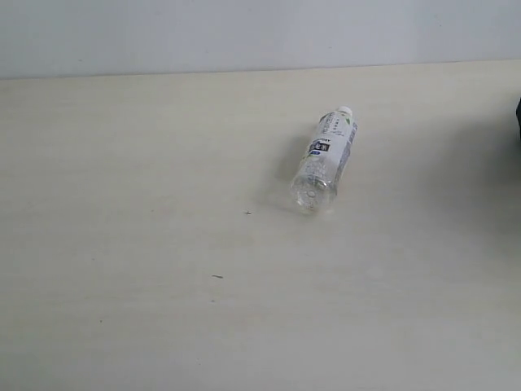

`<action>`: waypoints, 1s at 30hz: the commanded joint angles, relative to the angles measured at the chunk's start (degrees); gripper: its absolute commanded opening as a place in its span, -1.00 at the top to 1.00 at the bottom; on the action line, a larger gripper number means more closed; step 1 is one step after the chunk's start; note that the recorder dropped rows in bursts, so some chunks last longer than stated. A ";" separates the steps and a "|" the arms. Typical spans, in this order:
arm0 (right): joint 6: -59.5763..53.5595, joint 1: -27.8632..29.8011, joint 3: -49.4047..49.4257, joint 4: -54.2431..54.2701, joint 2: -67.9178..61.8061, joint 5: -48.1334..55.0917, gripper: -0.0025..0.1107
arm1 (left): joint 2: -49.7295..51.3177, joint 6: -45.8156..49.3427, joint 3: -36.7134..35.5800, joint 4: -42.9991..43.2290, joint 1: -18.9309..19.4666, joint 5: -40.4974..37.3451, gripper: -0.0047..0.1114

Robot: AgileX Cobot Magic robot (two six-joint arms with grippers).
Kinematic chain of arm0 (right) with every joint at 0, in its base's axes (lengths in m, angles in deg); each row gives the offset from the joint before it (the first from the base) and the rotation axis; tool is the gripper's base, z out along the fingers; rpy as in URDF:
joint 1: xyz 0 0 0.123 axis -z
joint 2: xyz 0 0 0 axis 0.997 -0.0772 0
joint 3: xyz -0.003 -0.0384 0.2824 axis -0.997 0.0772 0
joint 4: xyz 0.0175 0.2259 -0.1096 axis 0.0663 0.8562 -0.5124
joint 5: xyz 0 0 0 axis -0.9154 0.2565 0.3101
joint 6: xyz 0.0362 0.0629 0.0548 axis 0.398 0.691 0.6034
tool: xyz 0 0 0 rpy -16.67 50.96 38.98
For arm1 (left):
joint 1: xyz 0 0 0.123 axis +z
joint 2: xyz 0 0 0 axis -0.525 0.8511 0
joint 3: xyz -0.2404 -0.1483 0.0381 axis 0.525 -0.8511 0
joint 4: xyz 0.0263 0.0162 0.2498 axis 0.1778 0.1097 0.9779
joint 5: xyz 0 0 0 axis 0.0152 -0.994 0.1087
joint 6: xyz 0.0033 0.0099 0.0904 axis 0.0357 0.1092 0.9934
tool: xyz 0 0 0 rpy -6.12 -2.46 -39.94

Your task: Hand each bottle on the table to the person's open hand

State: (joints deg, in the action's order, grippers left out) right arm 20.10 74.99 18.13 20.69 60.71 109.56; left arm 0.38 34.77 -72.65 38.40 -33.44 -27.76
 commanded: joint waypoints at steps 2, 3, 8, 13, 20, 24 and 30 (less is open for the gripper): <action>-0.56 -0.12 0.15 -3.72 0.37 -2.71 0.95 | -0.27 -0.16 -0.18 0.19 -0.06 0.42 0.88; -0.56 -0.12 0.15 -5.50 0.37 -3.12 0.95 | -0.27 -0.16 -0.18 0.19 -0.06 0.42 0.88; -0.38 -0.12 0.15 -7.11 0.37 -3.37 0.95 | -0.27 -0.16 -0.18 0.19 -0.06 0.42 0.88; 0.95 -0.12 0.15 -2.64 0.37 -2.85 0.95 | -0.27 -0.16 -0.18 0.19 -0.06 0.42 0.88; 0.95 -0.12 0.15 -3.28 0.37 -1.67 0.95 | -0.27 -0.16 -0.18 0.19 -0.06 0.42 0.88; 0.95 -0.12 0.15 -3.28 0.37 -1.67 0.95 | -0.27 -0.16 -0.18 0.19 -0.06 0.42 0.88; 0.95 -0.12 0.15 -2.81 0.37 -0.52 0.95 | -0.27 -0.16 -0.18 0.19 -0.06 0.42 0.88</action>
State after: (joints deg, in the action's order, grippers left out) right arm 21.18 74.99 18.13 17.73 60.71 108.61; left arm 0.38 34.77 -72.65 38.40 -33.44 -27.76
